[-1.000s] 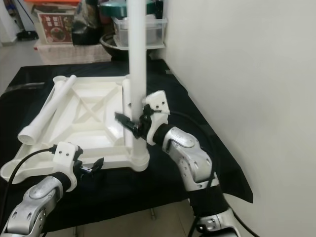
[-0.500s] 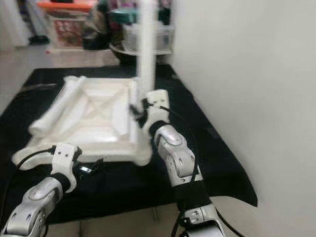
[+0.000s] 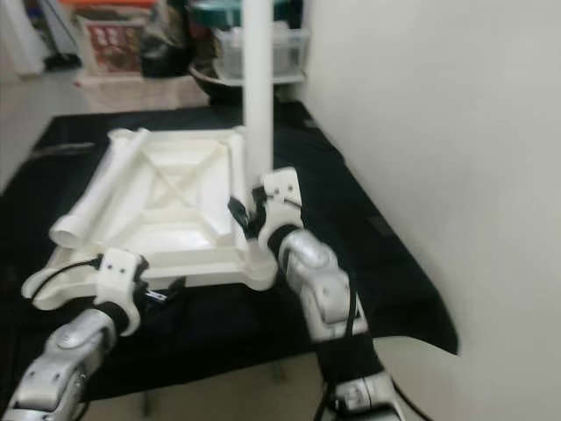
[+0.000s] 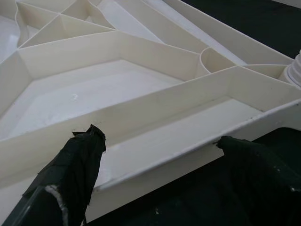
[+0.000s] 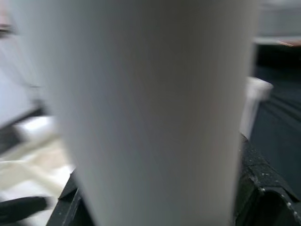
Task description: Building children table
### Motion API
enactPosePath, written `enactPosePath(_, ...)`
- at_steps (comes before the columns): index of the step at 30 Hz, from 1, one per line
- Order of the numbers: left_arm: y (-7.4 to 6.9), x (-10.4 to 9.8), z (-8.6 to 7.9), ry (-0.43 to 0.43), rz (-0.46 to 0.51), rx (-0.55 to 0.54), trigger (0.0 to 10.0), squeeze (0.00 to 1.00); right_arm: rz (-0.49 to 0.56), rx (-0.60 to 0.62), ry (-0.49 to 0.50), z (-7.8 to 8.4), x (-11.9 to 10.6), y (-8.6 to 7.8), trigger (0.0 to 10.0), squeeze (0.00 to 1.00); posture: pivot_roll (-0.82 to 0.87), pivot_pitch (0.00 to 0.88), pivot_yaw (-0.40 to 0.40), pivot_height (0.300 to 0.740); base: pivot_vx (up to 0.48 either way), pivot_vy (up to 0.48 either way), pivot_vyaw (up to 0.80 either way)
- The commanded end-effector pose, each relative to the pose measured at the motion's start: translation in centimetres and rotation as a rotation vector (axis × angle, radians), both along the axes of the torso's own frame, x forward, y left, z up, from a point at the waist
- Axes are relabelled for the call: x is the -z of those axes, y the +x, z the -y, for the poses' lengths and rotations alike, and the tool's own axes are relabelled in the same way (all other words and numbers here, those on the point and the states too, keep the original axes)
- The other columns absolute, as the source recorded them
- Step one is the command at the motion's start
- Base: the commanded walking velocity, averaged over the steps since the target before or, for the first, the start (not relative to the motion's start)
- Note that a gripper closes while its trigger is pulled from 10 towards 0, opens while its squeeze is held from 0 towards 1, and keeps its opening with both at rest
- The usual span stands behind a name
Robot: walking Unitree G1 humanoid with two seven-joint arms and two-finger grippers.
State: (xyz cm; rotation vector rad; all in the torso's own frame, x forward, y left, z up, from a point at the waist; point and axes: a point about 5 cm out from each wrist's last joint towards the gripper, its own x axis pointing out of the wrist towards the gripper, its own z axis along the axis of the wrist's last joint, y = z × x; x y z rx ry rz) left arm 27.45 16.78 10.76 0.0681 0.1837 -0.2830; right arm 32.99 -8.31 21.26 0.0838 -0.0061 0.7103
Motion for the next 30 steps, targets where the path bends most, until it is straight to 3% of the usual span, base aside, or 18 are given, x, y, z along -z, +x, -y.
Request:
enactPosePath(1, 0.0, 0.4, -0.4, 0.001, -0.013, -0.011, 10.0, 0.0, -0.008, -0.141, 0.006, -0.9, 0.2, -0.6, 10.0, 0.0, 0.05, 0.0, -0.058, 0.74, 0.0, 0.0, 0.0)
enactPosePath(2, 0.0, 0.3, -0.5, 0.001, -0.012, -0.013, 10.0, 0.0, 0.005, -0.183, -0.002, -0.8, 0.2, -0.8, 10.0, 0.0, 0.05, 0.0, -0.058, 0.74, 0.0, 0.0, 0.0)
enactPosePath(3, 0.0, 0.3, -0.4, -0.007, -0.008, -0.019, 10.0, 0.0, -0.004, -0.296, -0.042, -0.7, 1.0, -1.4, 8.9, 0.0, 0.06, 0.0, -0.063, 0.74, 0.0, 0.0, 0.0)
enactPosePath(5, -0.1, 0.2, -0.4, -0.009, -0.007, -0.02, 10.0, 0.0, -0.01, -0.32, -0.051, -0.7, 1.2, -1.5, 8.9, 0.0, 0.06, 0.0, -0.063, 0.74, 0.0, 0.0, 0.0)
enactPosePath(6, -0.2, 0.4, -0.2, -0.005, -0.012, -0.017, 10.0, 0.0, -0.029, -0.319, -0.049, -0.7, 1.9, -1.2, 0.0, 0.0, 0.06, 0.0, -0.065, 0.74, 0.0, 0.0, 0.0)
enactPosePath(8, -0.2, 0.5, -0.2, -0.004, -0.014, -0.017, 10.0, 0.0, -0.034, -0.318, -0.047, -0.7, 2.1, -1.1, 0.0, 0.0, 0.06, 0.0, -0.065, 0.74, 0.0, 0.0, 0.0)
enactPosePath(11, -0.2, 0.3, -0.1, -0.008, -0.01, -0.015, 10.0, 0.0, -0.088, -0.206, -0.053, -0.5, 2.6, 0.1, 0.0, 0.0, 0.07, 0.0, -0.068, 0.74, 0.0, 0.0, 0.0)
enactPosePath(12, -0.2, 0.3, -0.2, -0.006, -0.01, -0.019, 10.0, 0.0, -0.157, 0.082, -0.039, 1.0, 3.5, 1.9, 0.0, 0.0, 0.07, 0.0, -0.07, 0.74, 0.0, 0.0, 0.0)
enactPosePath(13, -0.2, 0.3, -0.2, -0.006, -0.01, -0.019, 10.0, 0.0, -0.157, 0.082, -0.039, 1.0, 3.5, 1.9, 0.0, 0.0, 0.07, 0.0, -0.07, 0.74, 0.0, 0.0, 0.0)
enactPosePath(15, -0.3, 0.3, -0.4, -0.003, -0.01, -0.026, 10.0, 0.0, -0.288, 0.545, -0.001, 4.0, 5.3, 3.1, 0.0, 0.0, 0.08, 0.0, -0.07, 0.74, 0.0, 0.0, 0.0)
enactPosePath(16, -0.3, 0.3, -0.4, -0.003, -0.01, -0.026, 10.0, 0.0, -0.288, 0.545, -0.001, 4.0, 5.3, 3.1, 0.0, 0.0, 0.08, 0.0, -0.07, 0.74, 0.0, 0.0, 0.0)
enactPosePath(18, -0.5, 0.3, -0.4, -0.005, -0.011, -0.026, 10.0, 0.0, -0.314, 0.714, -0.004, 4.9, 5.9, 2.3, 0.0, 0.0, 0.07, 0.0, -0.063, 0.74, 0.0, 0.0, 0.0)
enactPosePath(20, -0.6, 0.3, -0.3, -0.007, -0.012, -0.024, 10.0, 0.0, -0.299, 0.733, -0.017, 4.8, 5.8, 1.7, 0.0, 0.0, 0.07, 0.0, -0.063, 0.74, 0.0, 0.0, 0.0)
enactPosePath(21, -0.7, 0.4, -0.2, -0.006, -0.017, -0.018, 10.0, 0.0, -0.229, 0.648, -0.027, 3.2, 5.0, 0.8, 10.0, 0.0, 0.06, 0.0, -0.046, 0.74, 0.0, 0.0, 0.0)
enactPosePath(22, -0.7, 0.4, -0.2, -0.006, -0.017, -0.018, 10.0, 0.0, -0.229, 0.648, -0.027, 3.2, 5.0, 0.8, 10.0, 0.0, 0.06, 0.0, -0.046, 0.74, 0.0, 0.0, 0.0)
enactPosePath(24, -0.6, 0.6, 0.1, 0.002, -0.024, 0.001, 10.0, 0.0, -0.09, 0.41, 0.027, -0.2, 2.9, -0.9, 10.0, 0.0, 0.05, 0.0, -0.037, 0.74, 0.0, 0.0, 0.0)
enactPosePath(25, -0.5, 0.5, 0.1, 0.005, -0.024, 0.005, 10.0, 0.0, -0.036, 0.336, 0.043, -1.0, 2.0, -1.2, 10.0, 1.0, 0.05, 0.0, -0.037, 0.74, 0.0, 0.0, 0.0)
enactPosePath(30, 0.0, 0.2, 0.0, -0.001, -0.011, -0.001, 10.0, 0.0, -0.027, 0.226, 0.075, -1.6, 0.7, -0.7, 10.0, 1.0, 0.06, 0.0, -0.045, 0.74, 0.0, 0.0, 0.0)
